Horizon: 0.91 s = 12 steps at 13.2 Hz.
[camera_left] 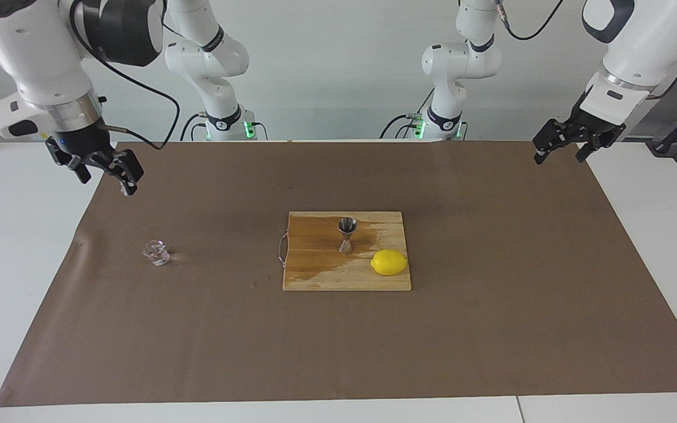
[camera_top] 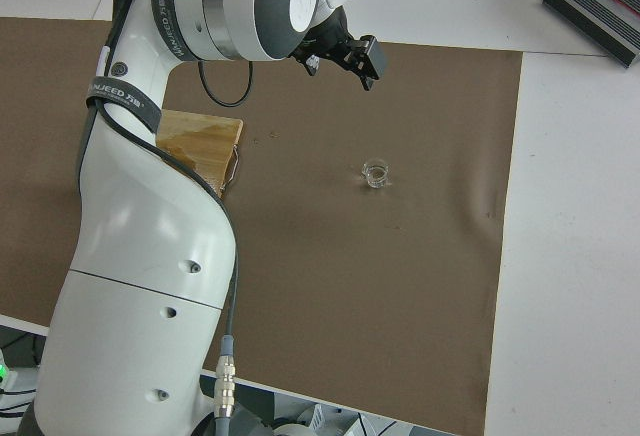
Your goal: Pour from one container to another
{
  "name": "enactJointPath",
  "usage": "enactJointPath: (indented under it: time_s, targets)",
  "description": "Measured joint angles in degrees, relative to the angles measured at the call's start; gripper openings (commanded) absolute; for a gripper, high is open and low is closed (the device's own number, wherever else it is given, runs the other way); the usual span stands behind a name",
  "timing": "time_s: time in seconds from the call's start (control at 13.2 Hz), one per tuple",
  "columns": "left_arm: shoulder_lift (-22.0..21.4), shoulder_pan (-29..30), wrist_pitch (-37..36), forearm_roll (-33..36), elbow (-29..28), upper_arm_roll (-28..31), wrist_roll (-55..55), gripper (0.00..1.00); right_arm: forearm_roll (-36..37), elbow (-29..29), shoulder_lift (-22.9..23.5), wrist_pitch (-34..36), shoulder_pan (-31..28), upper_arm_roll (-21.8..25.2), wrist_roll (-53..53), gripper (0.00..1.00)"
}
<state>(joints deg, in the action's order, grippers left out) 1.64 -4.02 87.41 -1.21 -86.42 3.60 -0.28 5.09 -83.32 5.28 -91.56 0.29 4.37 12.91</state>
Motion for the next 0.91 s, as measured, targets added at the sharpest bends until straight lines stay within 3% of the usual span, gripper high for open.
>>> enactJointPath:
  time_s: [0.15, 0.38, 0.91]
  targets:
    - [0.0, 0.0, 0.0, 0.0, 0.0, 0.0, 0.0, 1.0, -2.9, -0.7, -2.2, 1.9, 0.0, 2.4, -0.1, 1.0]
    - [0.0, -0.2, 0.0, 0.0, 0.0, -0.1, -0.4, 1.0, -5.1, -4.0, -5.0, 3.5, -0.2, 5.5, -9.4, 1.0]
    - [0.1, -1.0, -2.0, 0.0, 0.0, -0.2, -1.0, 1.0, -1.1, -6.3, -6.6, 3.8, 3.1, 4.7, -11.4, 1.0]
